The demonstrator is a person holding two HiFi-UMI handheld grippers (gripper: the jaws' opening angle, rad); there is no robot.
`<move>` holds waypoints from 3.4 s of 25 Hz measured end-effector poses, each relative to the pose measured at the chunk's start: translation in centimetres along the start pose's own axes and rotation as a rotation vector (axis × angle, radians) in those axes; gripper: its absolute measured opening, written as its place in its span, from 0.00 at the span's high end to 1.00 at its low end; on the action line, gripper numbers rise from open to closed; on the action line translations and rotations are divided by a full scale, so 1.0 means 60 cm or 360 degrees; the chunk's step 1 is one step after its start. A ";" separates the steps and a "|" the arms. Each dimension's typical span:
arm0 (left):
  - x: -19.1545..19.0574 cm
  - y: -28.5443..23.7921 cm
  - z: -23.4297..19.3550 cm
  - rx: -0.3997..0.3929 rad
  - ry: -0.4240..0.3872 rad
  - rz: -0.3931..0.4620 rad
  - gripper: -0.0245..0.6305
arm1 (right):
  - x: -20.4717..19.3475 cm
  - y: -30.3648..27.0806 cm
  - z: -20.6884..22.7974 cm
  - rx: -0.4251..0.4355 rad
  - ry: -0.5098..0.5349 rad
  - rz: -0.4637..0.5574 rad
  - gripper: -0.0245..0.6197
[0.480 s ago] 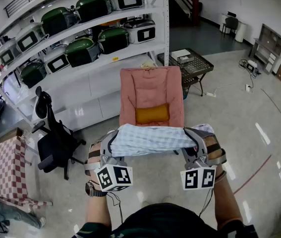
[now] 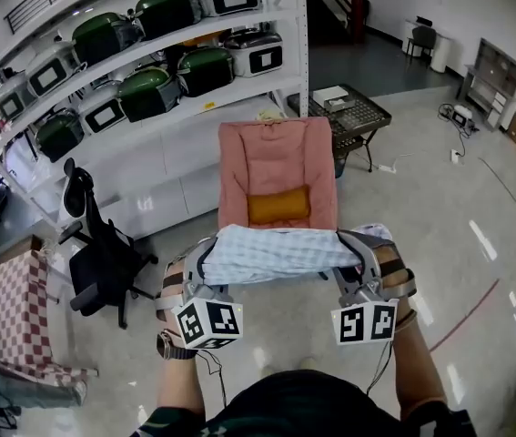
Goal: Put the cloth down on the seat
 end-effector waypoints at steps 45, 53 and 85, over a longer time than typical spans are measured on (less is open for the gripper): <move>0.074 -0.159 0.105 -0.0142 0.0057 -0.0148 0.87 | -0.186 -0.076 0.042 0.0107 -0.0048 -0.0022 0.76; 0.043 -0.294 0.090 -0.0261 0.0106 -0.0108 0.86 | -0.218 -0.199 0.058 0.0137 -0.0054 -0.0121 0.75; -0.097 -0.824 0.192 -0.0920 0.0264 -0.0131 0.86 | -0.476 -0.634 -0.024 0.0443 -0.0252 -0.0594 0.75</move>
Point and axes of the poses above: the fingertips, and each gripper's own axes: y backward along the fingers, z to its right, x out of its top, the point moved 5 cm from there along y, backward along the fingers, and after that the axes turned 4 degrees about -y, right-handed, at the moved point
